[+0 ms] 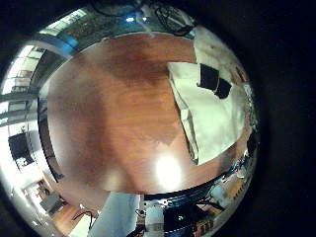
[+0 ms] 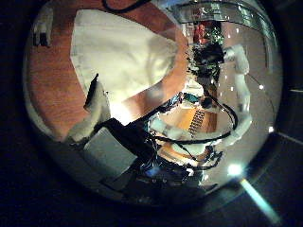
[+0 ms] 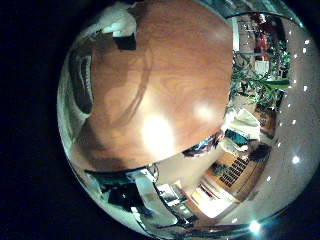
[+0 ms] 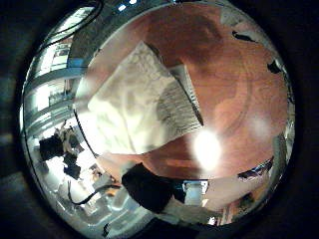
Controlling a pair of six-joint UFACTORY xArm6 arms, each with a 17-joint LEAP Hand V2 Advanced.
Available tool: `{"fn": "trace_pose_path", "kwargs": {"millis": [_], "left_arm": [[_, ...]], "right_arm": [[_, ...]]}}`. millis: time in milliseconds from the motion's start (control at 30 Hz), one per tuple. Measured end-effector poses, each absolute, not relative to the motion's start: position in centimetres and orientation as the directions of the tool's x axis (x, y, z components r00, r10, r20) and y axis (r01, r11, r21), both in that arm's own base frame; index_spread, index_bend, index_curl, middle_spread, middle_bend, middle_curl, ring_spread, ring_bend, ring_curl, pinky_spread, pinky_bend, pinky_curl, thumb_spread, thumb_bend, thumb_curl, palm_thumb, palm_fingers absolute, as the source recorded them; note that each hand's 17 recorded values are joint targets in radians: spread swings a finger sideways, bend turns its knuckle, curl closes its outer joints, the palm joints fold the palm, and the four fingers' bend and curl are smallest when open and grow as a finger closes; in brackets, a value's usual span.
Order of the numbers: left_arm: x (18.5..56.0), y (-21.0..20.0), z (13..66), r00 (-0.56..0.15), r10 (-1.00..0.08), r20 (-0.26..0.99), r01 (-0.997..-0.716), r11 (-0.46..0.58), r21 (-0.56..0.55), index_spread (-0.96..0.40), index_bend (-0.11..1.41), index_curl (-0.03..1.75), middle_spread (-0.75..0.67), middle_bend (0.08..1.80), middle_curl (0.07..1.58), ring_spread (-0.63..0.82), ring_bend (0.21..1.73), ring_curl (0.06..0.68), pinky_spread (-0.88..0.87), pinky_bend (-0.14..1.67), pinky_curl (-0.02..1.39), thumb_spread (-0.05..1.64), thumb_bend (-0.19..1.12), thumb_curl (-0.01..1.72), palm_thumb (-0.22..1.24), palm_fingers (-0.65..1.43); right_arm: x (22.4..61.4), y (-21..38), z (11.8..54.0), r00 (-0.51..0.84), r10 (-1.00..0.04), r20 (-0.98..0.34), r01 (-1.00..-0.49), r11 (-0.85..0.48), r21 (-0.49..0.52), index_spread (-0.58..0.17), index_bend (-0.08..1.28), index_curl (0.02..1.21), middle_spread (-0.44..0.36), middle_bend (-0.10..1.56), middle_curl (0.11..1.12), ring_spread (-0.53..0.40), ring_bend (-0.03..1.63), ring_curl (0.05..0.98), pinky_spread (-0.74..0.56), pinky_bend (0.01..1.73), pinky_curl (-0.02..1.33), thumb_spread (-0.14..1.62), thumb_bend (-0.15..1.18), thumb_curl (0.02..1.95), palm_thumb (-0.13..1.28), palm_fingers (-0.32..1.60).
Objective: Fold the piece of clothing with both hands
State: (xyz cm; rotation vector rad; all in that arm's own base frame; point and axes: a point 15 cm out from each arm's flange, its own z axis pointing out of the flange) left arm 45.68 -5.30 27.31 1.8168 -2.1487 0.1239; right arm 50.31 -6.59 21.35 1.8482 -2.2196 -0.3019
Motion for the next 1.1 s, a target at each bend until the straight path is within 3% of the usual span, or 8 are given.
{"fn": "trace_pose_path", "kwargs": {"millis": [300, 500, 667, 767, 833, 933, 1100], "left_arm": [[44.3, -5.2, 27.3, -0.150, -0.948, 0.282, -0.975, 0.189, 0.115, -0.03, 0.19, 0.60, 0.12, 0.19, 0.51, -0.04, 0.84, 0.379, -0.09, 0.44, 0.75, 1.13, -0.02, 0.46, 0.67, 0.21], [44.0, -5.1, 27.4, -0.149, -0.948, 0.281, -0.975, 0.188, 0.115, -0.03, 0.18, 0.56, 0.12, 0.19, 0.49, -0.04, 0.82, 0.369, -0.08, 0.42, 0.74, 1.12, -0.02, 0.46, 0.67, 0.22], [43.9, -5.3, 27.3, -0.151, -0.947, 0.283, -0.975, 0.191, 0.117, -0.03, 0.18, 0.54, 0.12, 0.19, 0.47, -0.04, 0.81, 0.361, -0.07, 0.41, 0.73, 1.12, -0.02, 0.46, 0.67, 0.23], [43.6, -5.6, 27.0, -0.158, -0.946, 0.284, -0.972, 0.200, 0.126, -0.03, 0.19, 0.53, 0.12, 0.19, 0.46, -0.04, 0.80, 0.357, -0.07, 0.41, 0.73, 1.12, -0.02, 0.46, 0.67, 0.24], [43.4, -5.9, 26.7, -0.160, -0.944, 0.288, -0.970, 0.205, 0.132, -0.04, 0.19, 0.53, 0.12, 0.19, 0.45, -0.04, 0.80, 0.354, -0.07, 0.40, 0.72, 1.12, -0.02, 0.46, 0.68, 0.25], [42.1, -7.0, 25.7, -0.166, -0.939, 0.301, -0.963, 0.220, 0.156, -0.04, 0.19, 0.52, 0.12, 0.19, 0.45, -0.04, 0.79, 0.350, -0.06, 0.39, 0.72, 1.12, -0.02, 0.46, 0.68, 0.25], [39.9, -8.4, 23.8, -0.179, -0.935, 0.308, -0.955, 0.240, 0.175, -0.05, 0.19, 0.52, 0.12, 0.19, 0.43, -0.04, 0.78, 0.345, -0.06, 0.37, 0.71, 1.12, -0.02, 0.45, 0.68, 0.26]], "right_arm": [[49.9, -5.3, 15.8, -0.187, -0.982, 0.023, -0.894, 0.180, 0.410, -0.170, 0.19, 0.45, -0.013, 0.54, 0.49, -0.045, 0.93, 0.390, 0.12, 0.78, 0.47, 1.12, -0.02, 0.27, 0.14, 0.29], [49.7, -4.2, 15.1, -0.168, -0.985, 0.026, -0.890, 0.163, 0.425, -0.175, 0.20, 0.46, -0.021, 0.58, 0.50, -0.083, 0.99, 0.391, 0.08, 0.74, 0.44, 1.11, -0.01, 0.28, 0.20, 0.43], [49.3, -3.9, 14.6, -0.162, -0.986, 0.026, -0.884, 0.157, 0.440, -0.292, 0.22, 0.47, -0.137, 0.75, 0.56, -0.209, 1.12, 0.405, -0.24, 0.90, 0.42, 1.13, 0.02, 0.31, 0.36, 1.07], [48.9, -3.9, 14.7, -0.160, -0.987, 0.027, -0.878, 0.154, 0.452, -0.349, 0.44, 0.59, -0.176, 0.88, 0.62, -0.218, 1.14, 0.455, -0.35, 0.95, 0.48, 1.15, 0.06, 0.33, 0.50, 1.35], [48.2, -3.8, 14.9, -0.154, -0.988, 0.026, -0.868, 0.147, 0.475, -0.363, 0.57, 0.65, -0.183, 0.96, 0.65, -0.215, 1.17, 0.473, -0.36, 1.00, 0.50, 1.15, 0.08, 0.34, 0.57, 1.39], [47.5, -3.8, 15.7, -0.144, -0.989, 0.023, -0.862, 0.137, 0.488, -0.367, 0.73, 0.74, -0.178, 1.06, 0.70, -0.209, 1.24, 0.508, -0.33, 1.12, 0.55, 1.17, 0.16, 0.40, 0.77, 1.34], [45.5, -4.0, 16.6, -0.130, -0.991, 0.012, -0.857, 0.118, 0.502, -0.349, 0.89, 0.83, -0.167, 1.18, 0.75, -0.205, 1.33, 0.560, -0.29, 1.24, 0.62, 1.18, 0.18, 0.47, 0.89, 1.23]]}}
